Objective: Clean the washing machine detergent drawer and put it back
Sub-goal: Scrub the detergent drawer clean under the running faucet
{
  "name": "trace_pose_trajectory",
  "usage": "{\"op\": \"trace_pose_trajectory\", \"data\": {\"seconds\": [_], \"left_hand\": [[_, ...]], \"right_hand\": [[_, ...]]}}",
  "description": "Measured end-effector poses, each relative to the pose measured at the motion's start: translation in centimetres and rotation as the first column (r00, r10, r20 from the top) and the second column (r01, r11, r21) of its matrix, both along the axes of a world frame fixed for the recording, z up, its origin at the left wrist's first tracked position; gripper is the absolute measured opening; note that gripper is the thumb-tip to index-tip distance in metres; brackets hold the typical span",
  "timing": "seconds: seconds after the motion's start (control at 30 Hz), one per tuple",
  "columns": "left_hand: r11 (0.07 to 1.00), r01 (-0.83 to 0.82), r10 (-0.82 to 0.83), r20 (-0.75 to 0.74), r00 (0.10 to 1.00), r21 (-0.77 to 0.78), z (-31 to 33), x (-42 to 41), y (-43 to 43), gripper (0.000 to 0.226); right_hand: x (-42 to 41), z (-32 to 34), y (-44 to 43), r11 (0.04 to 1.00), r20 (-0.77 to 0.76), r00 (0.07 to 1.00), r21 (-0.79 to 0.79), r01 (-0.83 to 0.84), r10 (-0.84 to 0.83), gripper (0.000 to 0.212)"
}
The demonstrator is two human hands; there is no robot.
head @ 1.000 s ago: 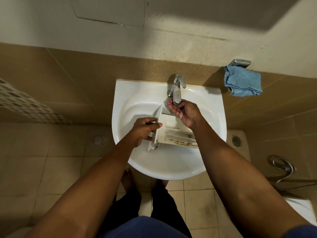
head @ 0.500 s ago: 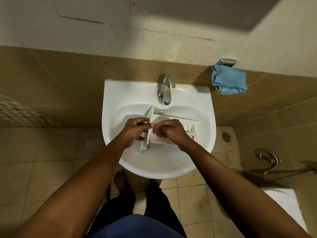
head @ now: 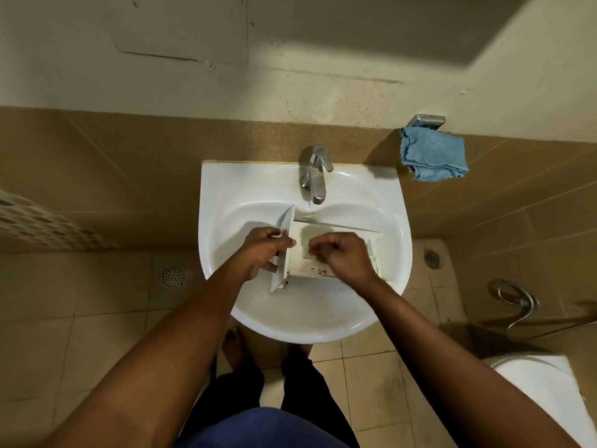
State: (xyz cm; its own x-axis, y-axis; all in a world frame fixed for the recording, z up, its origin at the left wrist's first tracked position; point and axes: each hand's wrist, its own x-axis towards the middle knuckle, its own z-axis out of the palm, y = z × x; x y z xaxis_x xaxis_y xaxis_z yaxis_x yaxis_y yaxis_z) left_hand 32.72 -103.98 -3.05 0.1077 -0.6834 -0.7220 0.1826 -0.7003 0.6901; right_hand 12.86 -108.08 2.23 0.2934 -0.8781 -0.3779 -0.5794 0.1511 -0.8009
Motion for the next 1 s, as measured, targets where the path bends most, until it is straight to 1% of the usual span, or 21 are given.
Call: {"op": "trace_pose_trajectory", "data": {"seconds": [0.1, 0.17, 0.27, 0.4, 0.6, 0.7, 0.77, 0.9, 0.93, 1.0], "left_hand": [[0.996, 0.077, -0.077, -0.004, 0.997, 0.036, 0.9, 0.2, -0.9, 0.034], [0.991, 0.115, -0.117, 0.013, 0.993, 0.066, 1.4, 0.1, -1.4, 0.031], [0.99, 0.12, -0.125, 0.055, 0.991, 0.077, 1.9, 0.0, -1.6, 0.034], [0.995, 0.084, -0.091, 0.126, 0.988, 0.061, 2.7, 0.9, -0.6, 0.028], [0.995, 0.096, -0.1, 0.189, 0.977, 0.03, 4.6, 3.3, 1.3, 0.021], [0.997, 0.077, -0.075, 0.236, 0.969, 0.0, 5.0, 4.1, 2.2, 0.022], [0.998, 0.058, -0.052, 0.277, 0.96, -0.016, 4.9, 4.1, 2.6, 0.024], [0.999, -0.017, 0.034, 0.362, 0.931, -0.049, 4.6, 3.2, 2.8, 0.033], [0.998, -0.02, 0.046, 0.415, 0.909, -0.066, 4.5, 2.7, 2.8, 0.032], [0.996, 0.003, 0.048, 0.548, 0.835, -0.092, 4.1, 1.8, 2.6, 0.028]], "right_hand": [[0.1, 0.3, -3.0, 0.967, 0.094, 0.966, 0.112, 0.228, -0.239, 0.035], [0.0, 0.7, -4.7, 0.936, 0.132, 0.938, 0.196, 0.292, -0.32, 0.035], [0.5, 1.0, -6.6, 0.893, 0.227, 0.894, 0.335, 0.301, -0.386, 0.03], [1.8, 0.6, -8.2, 0.836, 0.349, 0.829, 0.498, 0.23, -0.436, 0.029], [4.5, 0.2, -8.9, 0.745, 0.39, 0.757, 0.641, 0.185, -0.523, 0.033], [5.1, 0.4, -9.4, 0.673, 0.41, 0.682, 0.721, 0.164, -0.605, 0.034], [5.2, 0.5, -9.7, 0.656, 0.404, 0.668, 0.736, 0.168, -0.624, 0.036], [5.6, 1.2, -9.9, 0.7, 0.378, 0.726, 0.686, 0.197, -0.575, 0.032], [5.6, 1.3, -9.9, 0.702, 0.377, 0.728, 0.684, 0.197, -0.572, 0.031], [5.6, 1.4, -9.9, 0.71, 0.372, 0.736, 0.673, 0.206, -0.566, 0.031]]}}
